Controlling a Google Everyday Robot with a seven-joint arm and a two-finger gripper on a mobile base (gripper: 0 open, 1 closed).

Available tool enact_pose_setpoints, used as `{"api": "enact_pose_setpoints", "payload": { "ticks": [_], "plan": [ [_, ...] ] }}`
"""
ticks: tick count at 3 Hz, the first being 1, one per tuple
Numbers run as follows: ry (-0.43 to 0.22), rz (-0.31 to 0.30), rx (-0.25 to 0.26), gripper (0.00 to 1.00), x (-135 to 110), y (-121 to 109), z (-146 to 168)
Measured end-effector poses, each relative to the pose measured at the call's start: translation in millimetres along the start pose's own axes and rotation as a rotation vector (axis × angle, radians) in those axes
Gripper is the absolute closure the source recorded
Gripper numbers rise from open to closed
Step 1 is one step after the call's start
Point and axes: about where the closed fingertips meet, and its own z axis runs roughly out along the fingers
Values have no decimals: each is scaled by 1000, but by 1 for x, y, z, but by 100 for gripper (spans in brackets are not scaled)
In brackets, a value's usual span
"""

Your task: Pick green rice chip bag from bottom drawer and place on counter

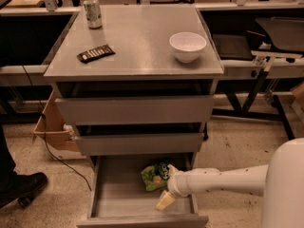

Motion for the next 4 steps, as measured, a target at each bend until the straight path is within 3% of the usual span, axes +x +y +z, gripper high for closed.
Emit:
{"api": "enact_pose_setpoints", "payload": {
  "ticks": [2,3,4],
  "plan": [
    [-117,39,62,0,41,-48,56],
    [-146,47,110,0,50,-84,87],
    [-134,55,138,0,53,-114,122]
  ]
}}
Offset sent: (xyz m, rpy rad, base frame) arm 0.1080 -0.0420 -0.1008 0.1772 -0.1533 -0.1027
